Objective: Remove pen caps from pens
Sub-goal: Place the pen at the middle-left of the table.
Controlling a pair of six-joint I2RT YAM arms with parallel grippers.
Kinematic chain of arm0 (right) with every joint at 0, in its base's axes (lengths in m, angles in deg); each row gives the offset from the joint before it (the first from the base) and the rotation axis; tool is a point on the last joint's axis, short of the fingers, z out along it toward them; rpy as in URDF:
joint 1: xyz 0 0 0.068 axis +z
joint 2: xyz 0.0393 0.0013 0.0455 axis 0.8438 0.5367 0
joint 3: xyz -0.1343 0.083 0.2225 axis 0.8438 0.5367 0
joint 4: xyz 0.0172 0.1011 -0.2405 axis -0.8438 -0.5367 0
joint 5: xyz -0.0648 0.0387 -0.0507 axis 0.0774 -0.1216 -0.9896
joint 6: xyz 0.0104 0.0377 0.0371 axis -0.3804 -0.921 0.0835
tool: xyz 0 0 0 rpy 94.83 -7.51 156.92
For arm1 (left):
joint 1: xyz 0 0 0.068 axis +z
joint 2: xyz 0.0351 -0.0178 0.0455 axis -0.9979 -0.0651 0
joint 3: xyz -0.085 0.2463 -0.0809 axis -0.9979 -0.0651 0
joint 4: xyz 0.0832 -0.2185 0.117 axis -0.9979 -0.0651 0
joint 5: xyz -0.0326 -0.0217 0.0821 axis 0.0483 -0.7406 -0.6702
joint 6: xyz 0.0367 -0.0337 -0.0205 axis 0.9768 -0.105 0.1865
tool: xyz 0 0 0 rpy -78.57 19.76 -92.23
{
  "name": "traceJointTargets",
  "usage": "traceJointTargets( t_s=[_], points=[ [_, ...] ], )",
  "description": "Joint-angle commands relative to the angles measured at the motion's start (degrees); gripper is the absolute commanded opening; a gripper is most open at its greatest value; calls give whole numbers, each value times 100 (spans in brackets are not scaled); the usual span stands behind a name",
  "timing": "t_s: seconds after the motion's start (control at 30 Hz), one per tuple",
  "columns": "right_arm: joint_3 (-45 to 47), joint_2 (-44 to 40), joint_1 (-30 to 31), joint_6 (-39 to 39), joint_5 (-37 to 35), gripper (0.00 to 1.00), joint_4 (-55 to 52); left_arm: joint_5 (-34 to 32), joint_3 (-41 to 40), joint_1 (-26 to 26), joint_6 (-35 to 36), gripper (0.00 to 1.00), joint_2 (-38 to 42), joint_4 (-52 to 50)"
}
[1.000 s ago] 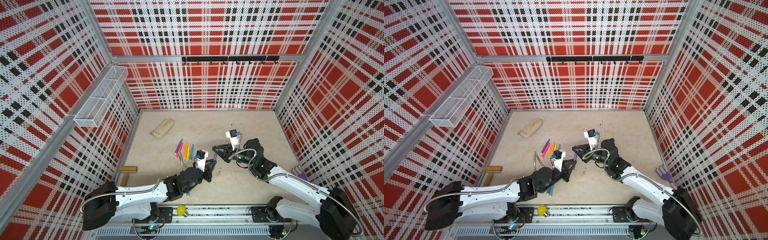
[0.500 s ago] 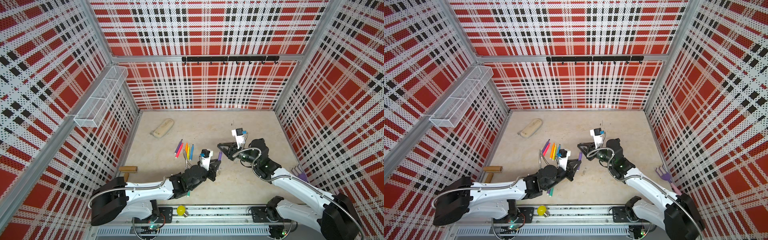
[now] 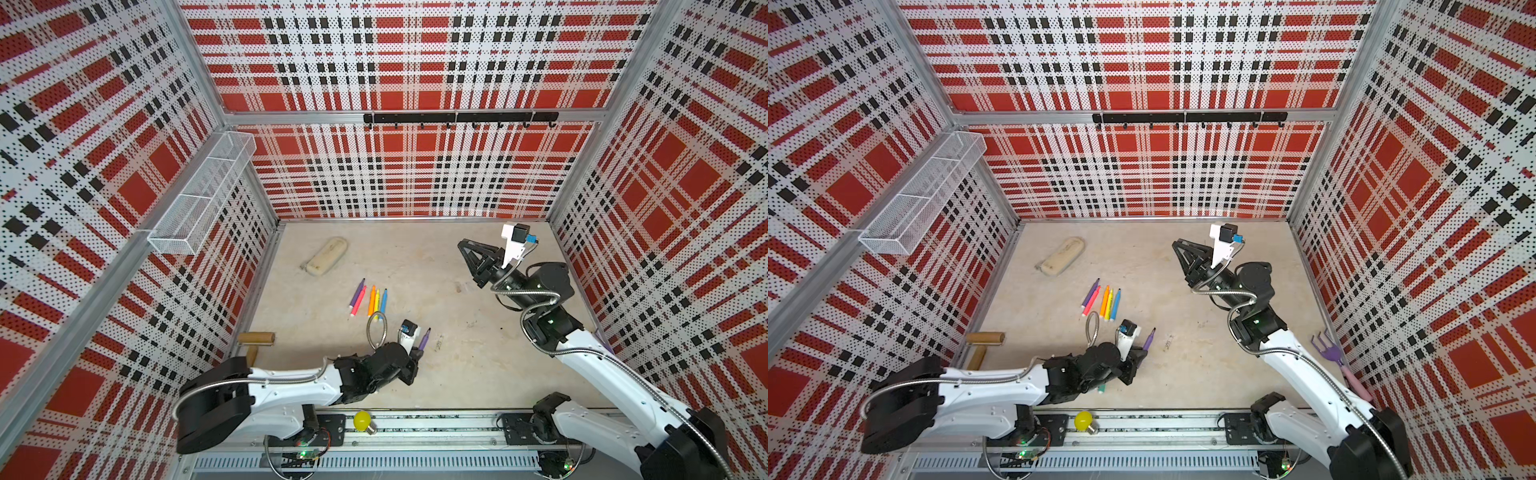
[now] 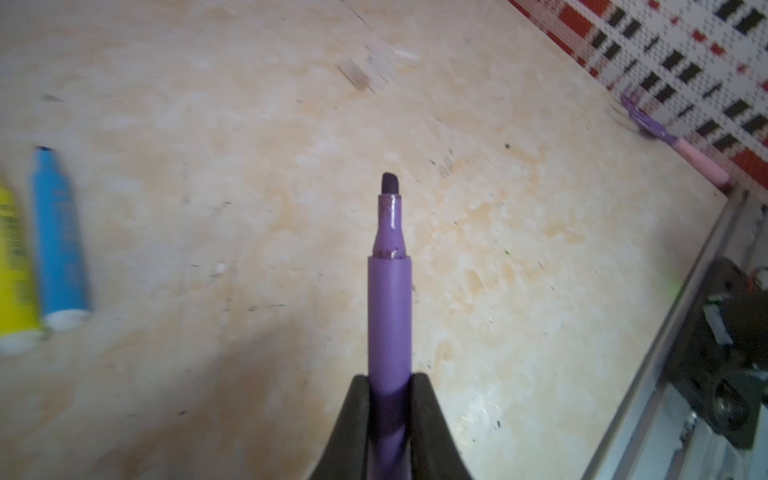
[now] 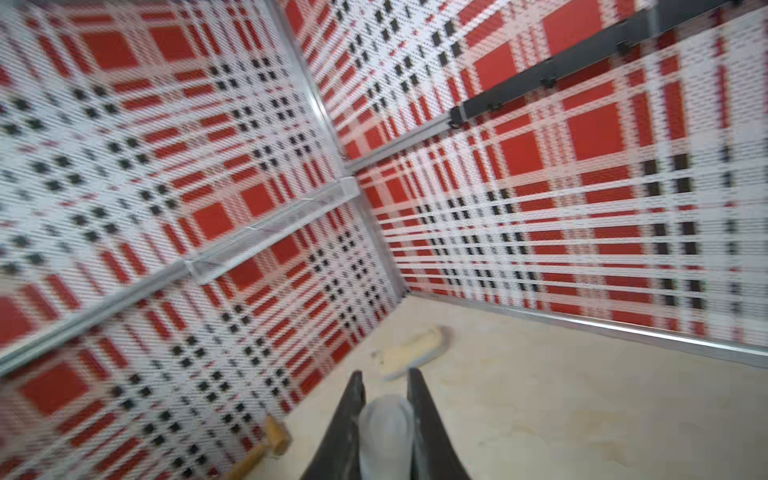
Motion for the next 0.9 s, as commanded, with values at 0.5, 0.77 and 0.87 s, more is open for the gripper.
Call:
traceJointTargets(
  t_s=[0.5,0.77,0.87],
  points=[
    [368,359,13,1398,-1574,0,-2275,667,1543,3643,1417,5,-866,-1679],
    [248,619,50,1406,-1464,0,-2389,976,1604,3941,1488,10,-1705,-1304],
    [269,595,62,1404,-1513,0,-2388,1130,1694,3950,1536,12,-1953,-1253]
  ],
)
